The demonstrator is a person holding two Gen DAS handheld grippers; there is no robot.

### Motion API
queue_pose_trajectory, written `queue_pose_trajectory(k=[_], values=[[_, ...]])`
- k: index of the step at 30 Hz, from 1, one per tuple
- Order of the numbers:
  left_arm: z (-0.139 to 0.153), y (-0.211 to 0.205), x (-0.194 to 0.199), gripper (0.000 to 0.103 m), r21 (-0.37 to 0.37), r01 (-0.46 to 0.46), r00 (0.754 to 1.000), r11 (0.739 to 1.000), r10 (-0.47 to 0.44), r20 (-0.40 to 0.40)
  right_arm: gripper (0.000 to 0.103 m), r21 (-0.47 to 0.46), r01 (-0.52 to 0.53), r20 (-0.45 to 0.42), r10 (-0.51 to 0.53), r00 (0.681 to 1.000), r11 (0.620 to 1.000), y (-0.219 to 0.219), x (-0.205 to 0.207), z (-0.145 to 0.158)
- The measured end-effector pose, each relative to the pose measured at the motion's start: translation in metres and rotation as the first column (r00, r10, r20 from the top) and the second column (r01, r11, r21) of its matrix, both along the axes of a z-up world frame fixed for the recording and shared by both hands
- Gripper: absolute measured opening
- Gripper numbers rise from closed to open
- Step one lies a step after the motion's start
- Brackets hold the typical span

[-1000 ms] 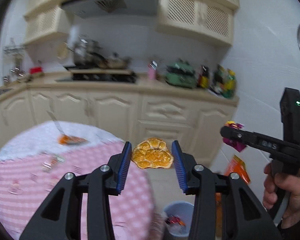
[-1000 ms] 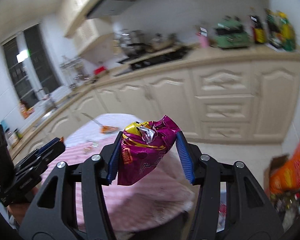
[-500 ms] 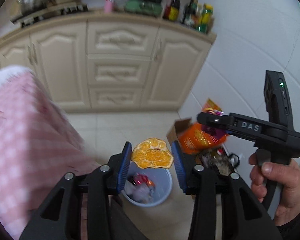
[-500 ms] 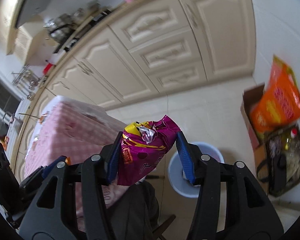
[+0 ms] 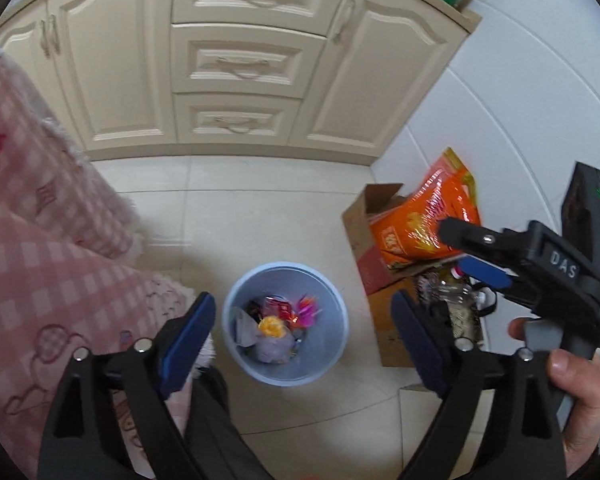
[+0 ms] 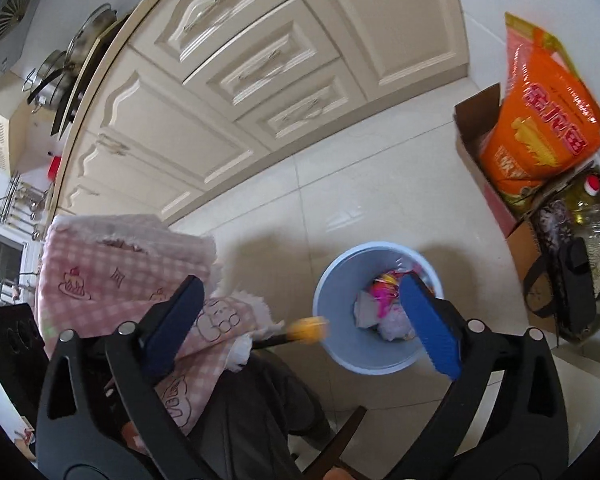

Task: Collect trash
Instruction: 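Carry the orange peel and purple wrapper over the blue bin and release both, then move both tools back above the table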

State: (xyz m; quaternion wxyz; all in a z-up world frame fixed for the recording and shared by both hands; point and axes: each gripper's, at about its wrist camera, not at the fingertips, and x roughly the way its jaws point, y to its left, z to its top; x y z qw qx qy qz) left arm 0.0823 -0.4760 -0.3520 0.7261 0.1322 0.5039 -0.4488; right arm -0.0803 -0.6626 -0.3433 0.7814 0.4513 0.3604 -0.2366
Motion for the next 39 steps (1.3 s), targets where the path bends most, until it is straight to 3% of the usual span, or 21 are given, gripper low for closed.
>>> queue_pose_trajectory(k=[10,24,39], values=[[0.049,0.03,0.0,0.089,-0.057,-0.028,0.995,0.998,0.034,0.096,0.097,-0.047,-0.01,-0.004,0.01,1.0,0.999,0.012,0.004,0.022],[0.129,0.072,-0.007,0.089,-0.177,-0.032,0.977,0.984,0.068,0.202,0.097,-0.152,-0.056,0.054,0.064,0.996,0.987,0.046,0.023,0.086],[0.212,0.177,0.016,0.09,-0.317,-0.148,0.913,0.937,0.253,0.322,0.097,-0.293,-0.164,0.176,0.222,0.959,0.942,0.117,0.065,0.181]])
